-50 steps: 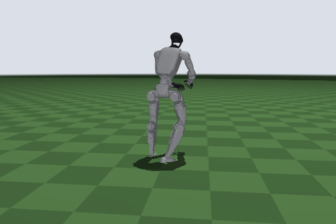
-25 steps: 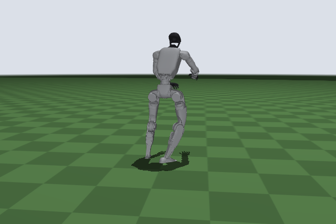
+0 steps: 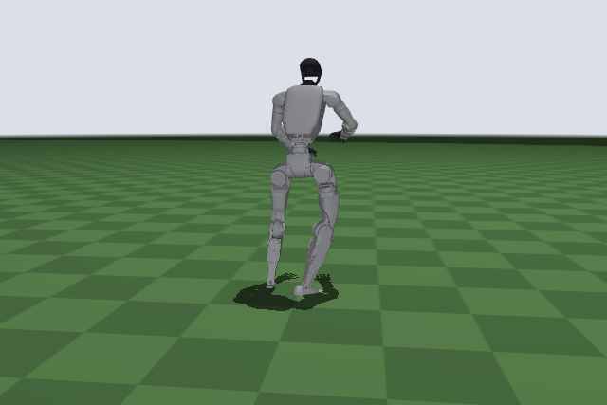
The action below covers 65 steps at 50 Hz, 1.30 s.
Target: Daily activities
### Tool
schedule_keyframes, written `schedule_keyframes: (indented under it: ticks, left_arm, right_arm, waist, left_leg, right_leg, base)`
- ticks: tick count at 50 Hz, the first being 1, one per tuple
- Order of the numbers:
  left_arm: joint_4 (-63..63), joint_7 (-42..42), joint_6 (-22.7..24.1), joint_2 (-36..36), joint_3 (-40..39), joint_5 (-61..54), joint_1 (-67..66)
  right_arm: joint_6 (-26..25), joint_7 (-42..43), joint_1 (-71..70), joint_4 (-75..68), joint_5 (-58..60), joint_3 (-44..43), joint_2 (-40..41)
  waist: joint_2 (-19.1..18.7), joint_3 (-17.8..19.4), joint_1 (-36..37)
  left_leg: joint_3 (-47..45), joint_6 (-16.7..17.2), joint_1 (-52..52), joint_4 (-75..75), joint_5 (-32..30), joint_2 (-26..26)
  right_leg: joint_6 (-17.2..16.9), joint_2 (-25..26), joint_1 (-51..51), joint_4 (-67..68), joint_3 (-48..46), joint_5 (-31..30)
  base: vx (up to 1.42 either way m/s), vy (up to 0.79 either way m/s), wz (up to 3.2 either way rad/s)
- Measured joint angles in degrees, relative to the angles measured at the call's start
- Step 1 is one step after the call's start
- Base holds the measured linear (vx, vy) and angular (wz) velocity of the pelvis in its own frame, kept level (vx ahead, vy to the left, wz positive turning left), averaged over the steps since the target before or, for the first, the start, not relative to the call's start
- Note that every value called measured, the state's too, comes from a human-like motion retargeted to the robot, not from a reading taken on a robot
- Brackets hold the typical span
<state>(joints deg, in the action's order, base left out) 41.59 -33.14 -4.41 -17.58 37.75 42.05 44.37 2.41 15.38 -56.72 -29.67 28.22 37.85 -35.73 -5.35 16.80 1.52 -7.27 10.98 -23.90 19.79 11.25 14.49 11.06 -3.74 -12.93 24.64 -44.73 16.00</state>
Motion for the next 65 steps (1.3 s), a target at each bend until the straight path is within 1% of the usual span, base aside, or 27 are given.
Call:
schedule_keyframes:
  ticks: [5,10,15,25,38,44,49,53,57,65]
  left_arm:
    - [-4.3,-1.9,-1.0,-0.7,-0.1,1.4,3.7]
    - [-5.7,-3.8,-1.8,-0.6,0.4,1.7,8.4]
    - [-6.0,-5.3,-2.1,-0.1,1.3,2.1,11.8]
    - [-5.8,-6.2,-2.7,-1.1,3.0,3.8,16.9]
    - [-4.9,-5.6,-3.3,-1.8,5.0,4.8,20.3]
    - [-3.8,-5.1,-3.4,-1.5,5.6,4.6,21.3]
    - [-2.6,-3.8,-3.4,-1.0,5.8,4.1,21.8]
    - [-1.8,-1.7,-3.4,-1.1,5.9,4.0,22.1]
    - [-2.0,0.9,-3.2,-1.9,5.9,4.6,22.3]
    - [-8.4,5.7,-2.3,-5.6,5.3,7.6,21.2]
  right_arm:
    - [-0.8,0.8,-0.7,3.6,-0.3,-0.6,0.8]
    - [-2.2,3.0,-2.8,2.9,-0.4,-0.6,2.6]
    - [-2.9,5.1,-3.7,1.9,0.2,0.0,4.8]
    - [-3.0,7.7,-5.0,3.3,2.1,1.3,6.9]
    - [-3.1,8.5,-6.0,5.0,3.0,2.4,7.4]
    - [-3.1,7.7,-6.4,4.7,2.7,2.9,7.5]
    - [-2.7,5.3,-6.6,4.3,2.0,3.6,7.3]
    - [-2.1,2.4,-6.5,5.2,0.9,4.0,6.4]
    - [-1.1,0.0,-4.6,9.0,-0.6,2.9,3.4]
    - [0.2,-2.3,3.5,20.5,-4.5,-3.6,-5.4]
  waist:
    - [1.7,0.6,-0.2]
    - [3.0,1.4,-0.4]
    - [3.6,2.1,-0.8]
    - [3.6,2.6,-2.2]
    - [2.9,2.6,-3.2]
    - [2.9,2.4,-3.5]
    - [2.9,2.2,-3.7]
    - [2.8,2.1,-4.1]
    - [2.7,2.1,-4.8]
    - [2.1,2.2,-5.8]
  left_leg:
    - [-0.3,-0.3,-1.2,-0.9,-0.9,-0.6]
    - [-0.3,-0.5,-2.8,-2.6,-2.4,-1.4]
    - [-0.1,-0.7,-4.7,-3.2,-3.6,-1.9]
    - [-0.4,-1.1,-7.2,-4.8,-4.9,-2.5]
    - [-0.9,-1.4,-8.8,-5.4,-5.5,-3.2]
    - [-1.0,-1.4,-9.1,-5.7,-5.7,-3.6]
    - [-1.1,-1.3,-9.1,-6.1,-5.8,-3.9]
    - [-1.4,-1.4,-8.5,-6.7,-5.8,-4.1]
    - [-1.4,-1.6,-7.9,-7.0,-5.7,-4.3]
    - [-1.2,-1.7,-6.2,-7.9,-5.6,-4.8]
  right_leg:
    - [-0.2,-1.0,-2.7,1.6,1.1,0.3]
    - [-0.5,-1.9,-6.0,2.9,2.1,0.4]
    - [-0.6,-2.8,-8.4,3.8,2.0,0.1]
    - [-0.5,-3.7,-12.3,4.8,2.4,0.0]
    - [-0.2,-4.8,-15.1,6.1,3.4,0.0]
    - [-0.2,-5.4,-15.8,6.7,3.6,0.0]
    - [-0.2,-5.8,-16.2,7.2,3.8,-0.1]
    - [-0.4,-6.0,-16.3,7.6,4.2,-0.1]
    - [-0.6,-6.4,-16.1,7.9,4.3,-0.3]
    - [-1.3,-6.6,-14.9,7.9,4.8,0.1]
  base:
    - [0.00,0.00,0.00]
    - [0.00,0.00,0.00]
    - [0.00,0.00,0.00]
    - [0.00,0.00,0.00]
    - [0.00,0.00,0.00]
    - [0.00,0.00,0.00]
    - [0.00,0.00,0.00]
    - [0.00,0.00,0.00]
    - [0.00,0.00,0.00]
    - [0.00,0.00,0.00]
